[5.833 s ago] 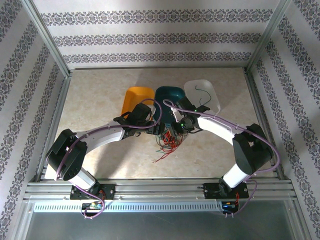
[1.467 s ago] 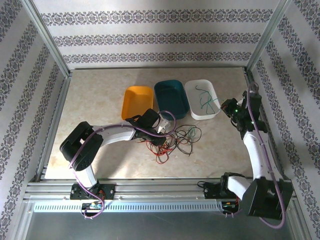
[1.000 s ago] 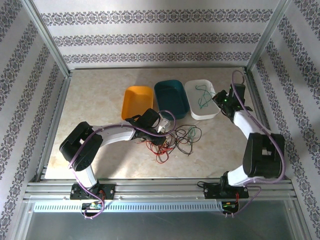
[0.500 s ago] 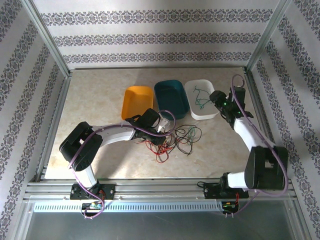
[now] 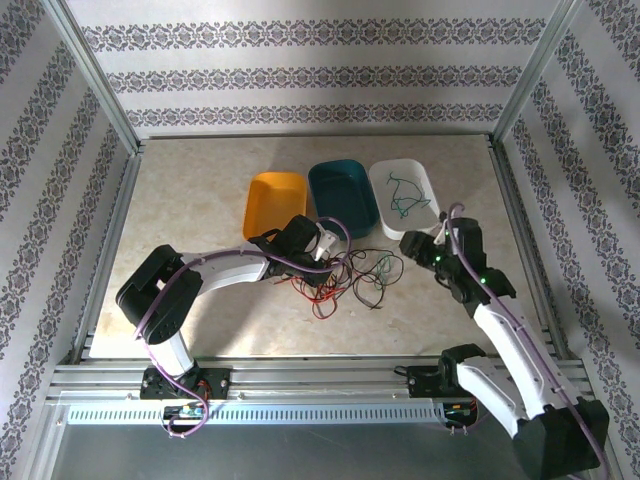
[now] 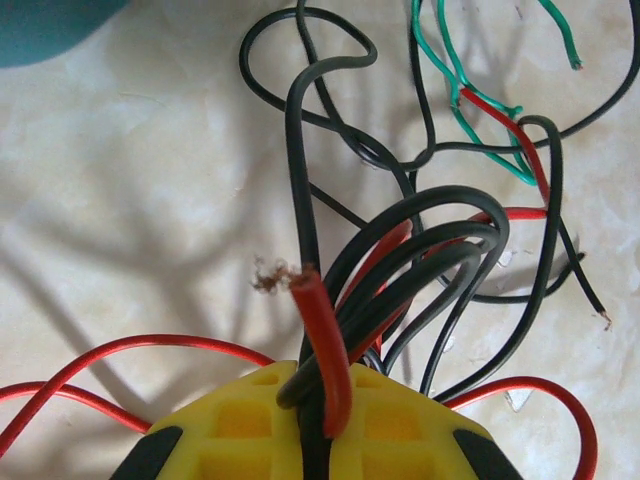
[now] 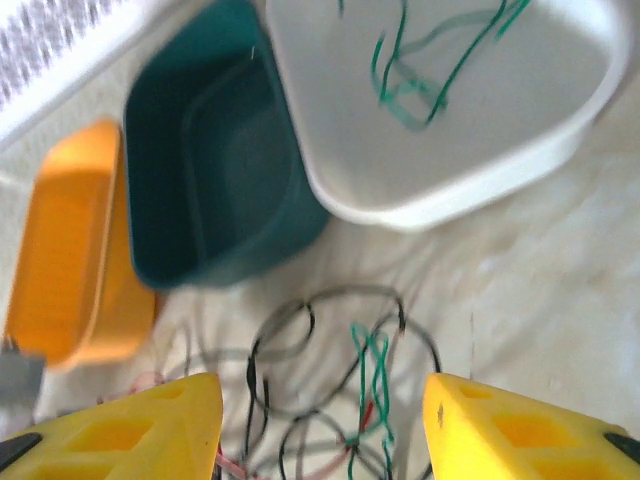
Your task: Untangle the cables
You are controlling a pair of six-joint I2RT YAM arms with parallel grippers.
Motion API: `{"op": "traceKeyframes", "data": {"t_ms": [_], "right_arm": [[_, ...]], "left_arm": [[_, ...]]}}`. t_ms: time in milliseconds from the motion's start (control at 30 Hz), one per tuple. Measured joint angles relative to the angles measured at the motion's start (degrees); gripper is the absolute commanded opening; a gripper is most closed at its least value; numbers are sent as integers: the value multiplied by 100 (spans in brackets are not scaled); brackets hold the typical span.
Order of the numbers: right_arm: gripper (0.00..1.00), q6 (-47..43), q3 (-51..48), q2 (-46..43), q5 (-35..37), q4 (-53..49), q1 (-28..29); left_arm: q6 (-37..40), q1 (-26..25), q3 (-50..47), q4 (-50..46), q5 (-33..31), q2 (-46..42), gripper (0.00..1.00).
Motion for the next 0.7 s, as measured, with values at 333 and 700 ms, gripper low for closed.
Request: {"op": "traceKeyframes", "data": {"t_ms": [333, 700], "right_arm": [[55, -658, -107, 813, 352, -409, 1405], [57, -850, -46, 1526, 186, -448, 1405]], "left_arm": [[-192, 0, -24, 238, 2, -4, 0], [-260, 0, -24, 315, 0, -4, 0]]}}
